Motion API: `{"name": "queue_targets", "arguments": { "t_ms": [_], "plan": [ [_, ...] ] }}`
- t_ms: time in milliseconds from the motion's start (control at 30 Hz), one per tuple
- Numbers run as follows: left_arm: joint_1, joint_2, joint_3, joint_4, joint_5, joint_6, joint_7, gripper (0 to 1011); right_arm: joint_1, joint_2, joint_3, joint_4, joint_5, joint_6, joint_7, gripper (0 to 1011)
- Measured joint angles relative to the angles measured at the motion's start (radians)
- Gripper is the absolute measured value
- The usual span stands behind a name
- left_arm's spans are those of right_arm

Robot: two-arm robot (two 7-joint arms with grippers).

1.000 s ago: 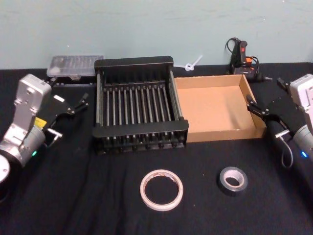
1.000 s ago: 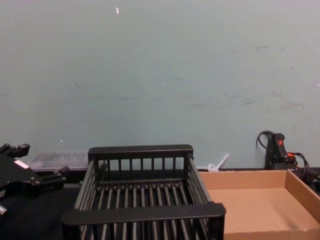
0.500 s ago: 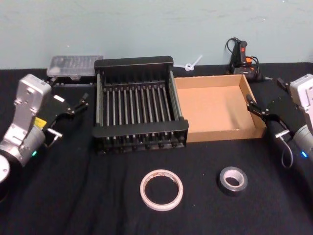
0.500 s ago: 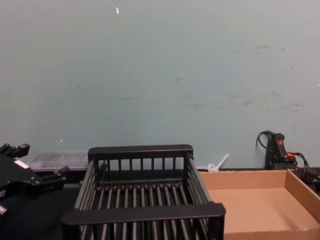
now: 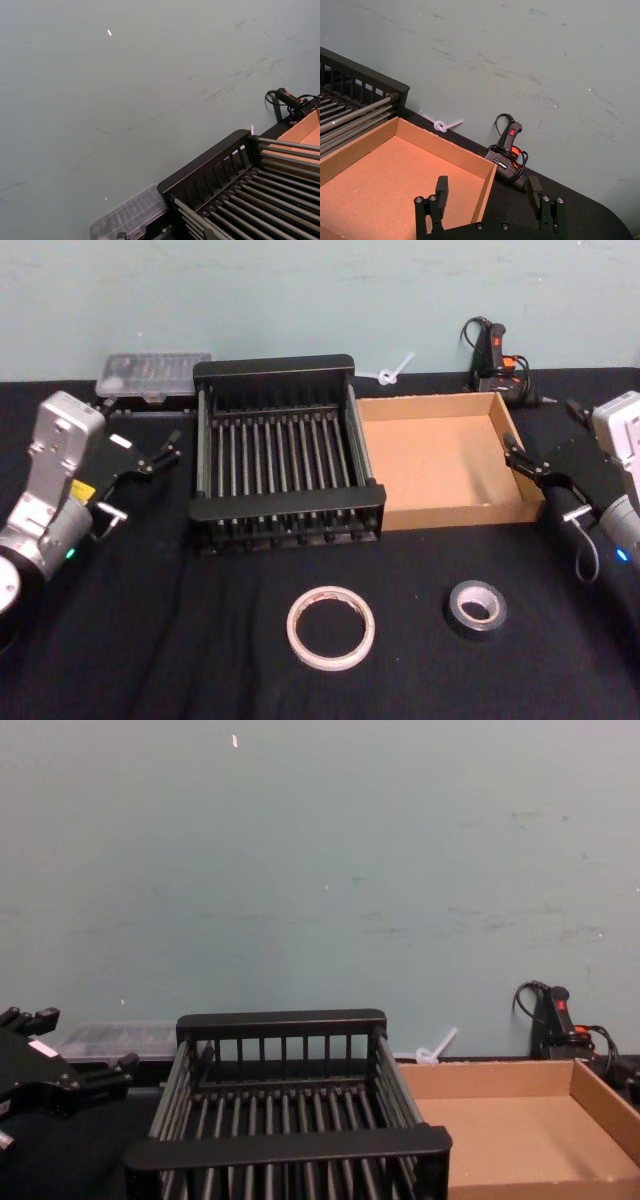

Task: Pick up the white tape and place it into the black box , Pick up the silver tape and place it into the brown box.

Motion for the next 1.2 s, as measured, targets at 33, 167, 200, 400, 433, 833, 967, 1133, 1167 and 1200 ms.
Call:
{"name": "queue_targets", "arguments": {
  "t_ms": [33,167,200,400,433,833,967,1133,1167,1200],
  "plan": [
    [0.0,0.0,0.0,0.0,0.0,0.0,0.0,1001,0.0,0.0,0.0,0.0,0.0,0.0,0.0,1000],
    [0.0,0.0,0.0,0.0,0.0,0.0,0.0,1001,0.0,0.0,0.0,0.0,0.0,0.0,0.0,1000],
    [0.0,0.0,0.0,0.0,0.0,0.0,0.0,1001,0.0,0.0,0.0,0.0,0.0,0.0,0.0,1000],
    [0.0,0.0,0.0,0.0,0.0,0.0,0.0,1001,-0.003,-0.005,0.01,0.0,0.0,-0.002,0.014,1000],
    [0.0,0.0,0.0,0.0,0.0,0.0,0.0,1001,-0.005,-0.006,0.012,0.0,0.0,-0.002,0.017,1000],
    [0.0,0.0,0.0,0.0,0.0,0.0,0.0,1002,-0.067,0.008,0.052,-0.085,0.021,0.01,0.061,1000],
    [0.0,0.0,0.0,0.0,0.0,0.0,0.0,1001,-0.107,0.019,0.073,-0.137,0.042,0.025,0.078,1000],
    [0.0,0.0,0.0,0.0,0.0,0.0,0.0,1001,-0.151,0.026,0.098,-0.191,0.08,0.048,0.1,1000],
    [0.0,0.0,0.0,0.0,0.0,0.0,0.0,1002,-0.167,0.029,0.106,-0.21,0.092,0.056,0.109,1000],
    [0.0,0.0,0.0,0.0,0.0,0.0,0.0,1001,-0.173,0.03,0.108,-0.217,0.095,0.059,0.111,1000]
  ]
}}
